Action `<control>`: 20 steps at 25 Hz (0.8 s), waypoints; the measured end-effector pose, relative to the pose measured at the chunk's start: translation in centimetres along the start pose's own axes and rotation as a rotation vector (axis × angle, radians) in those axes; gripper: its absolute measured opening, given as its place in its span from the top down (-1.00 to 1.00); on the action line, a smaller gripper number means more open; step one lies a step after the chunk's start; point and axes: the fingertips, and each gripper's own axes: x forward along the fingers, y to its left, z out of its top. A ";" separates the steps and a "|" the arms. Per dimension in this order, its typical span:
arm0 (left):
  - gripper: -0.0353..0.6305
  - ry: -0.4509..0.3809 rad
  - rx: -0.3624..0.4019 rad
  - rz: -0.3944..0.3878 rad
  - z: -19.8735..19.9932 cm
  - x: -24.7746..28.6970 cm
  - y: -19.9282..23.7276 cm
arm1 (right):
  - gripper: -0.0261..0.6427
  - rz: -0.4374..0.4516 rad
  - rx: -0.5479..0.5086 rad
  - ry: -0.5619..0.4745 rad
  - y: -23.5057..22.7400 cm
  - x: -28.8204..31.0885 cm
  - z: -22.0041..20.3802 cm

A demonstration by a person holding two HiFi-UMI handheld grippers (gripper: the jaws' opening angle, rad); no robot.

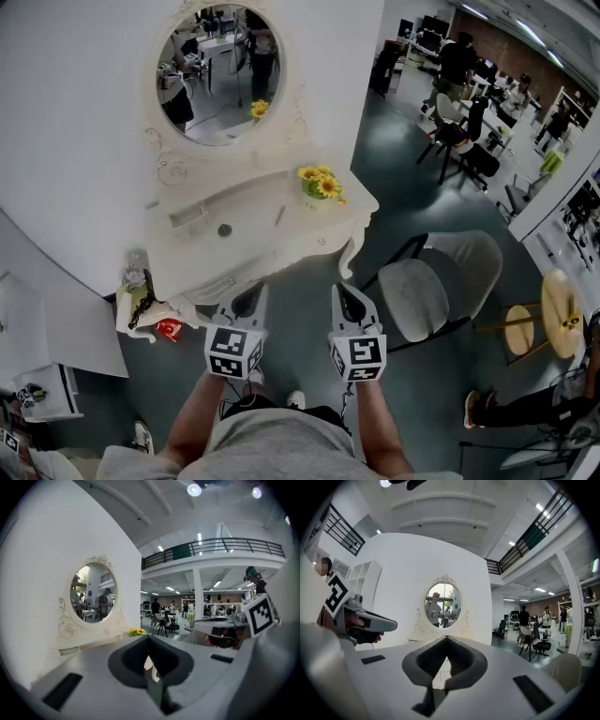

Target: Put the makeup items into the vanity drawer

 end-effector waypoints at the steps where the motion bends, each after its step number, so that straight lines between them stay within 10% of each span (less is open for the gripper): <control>1: 0.89 0.000 0.000 0.000 0.0 0.1 -0.1 | 0.89 0.000 0.000 0.002 0.0 0.0 0.0; 20: 0.89 0.002 -0.013 0.009 -0.3 2.5 -0.1 | 0.89 -0.003 -0.022 0.033 -1.5 1.6 -0.7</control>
